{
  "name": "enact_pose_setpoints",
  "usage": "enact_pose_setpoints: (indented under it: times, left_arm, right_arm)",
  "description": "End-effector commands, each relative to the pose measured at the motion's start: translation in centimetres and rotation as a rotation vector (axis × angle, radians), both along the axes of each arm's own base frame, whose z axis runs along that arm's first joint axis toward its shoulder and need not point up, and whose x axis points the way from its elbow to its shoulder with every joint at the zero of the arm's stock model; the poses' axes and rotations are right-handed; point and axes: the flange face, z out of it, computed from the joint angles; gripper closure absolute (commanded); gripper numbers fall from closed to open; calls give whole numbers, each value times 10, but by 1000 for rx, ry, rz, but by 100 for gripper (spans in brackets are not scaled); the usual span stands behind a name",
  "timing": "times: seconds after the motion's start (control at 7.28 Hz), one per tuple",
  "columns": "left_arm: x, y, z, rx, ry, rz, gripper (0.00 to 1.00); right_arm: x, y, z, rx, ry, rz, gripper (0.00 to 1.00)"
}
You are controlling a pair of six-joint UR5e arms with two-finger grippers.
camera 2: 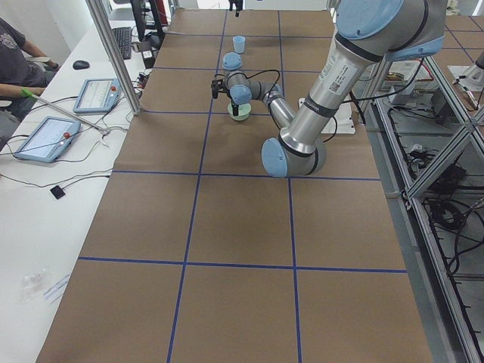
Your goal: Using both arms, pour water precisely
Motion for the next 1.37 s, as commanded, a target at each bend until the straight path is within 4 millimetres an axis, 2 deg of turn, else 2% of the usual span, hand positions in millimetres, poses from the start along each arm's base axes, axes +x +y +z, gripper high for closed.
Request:
enact_pose_setpoints:
  times: [0.0, 0.14, 0.27, 0.41, 0.55, 0.69, 0.82, 1.24]
  left_arm:
    - [-16, -2, -14, 6, 26, -23, 0]
    - [-34, -3, -2, 1, 26, -33, 0]
    - [-44, 3, -9, 13, 44, -37, 0]
    - [-49, 3, 17, 1, 16, -41, 0]
    - [-51, -2, 23, 2, 4, -48, 0]
    - [-51, -3, 23, 0, 4, -51, 0]
    - [-53, -3, 21, 2, 9, -53, 0]
    - [-54, -4, 22, -3, 7, -56, 0]
  right_arm:
    - [-11, 13, 25, -7, -120, 111, 0]
    - [-9, 29, 23, -13, -180, 152, 0]
    - [-5, 54, 30, 40, -200, 152, 0]
    - [-3, 60, 34, -1, -219, 179, 0]
    - [-2, 67, 34, 0, -239, 198, 0]
    - [-1, 72, 27, 8, -282, 220, 0]
    - [-10, 77, 20, 21, -329, 214, 0]
    - [-35, 87, 19, 68, -344, 158, 1]
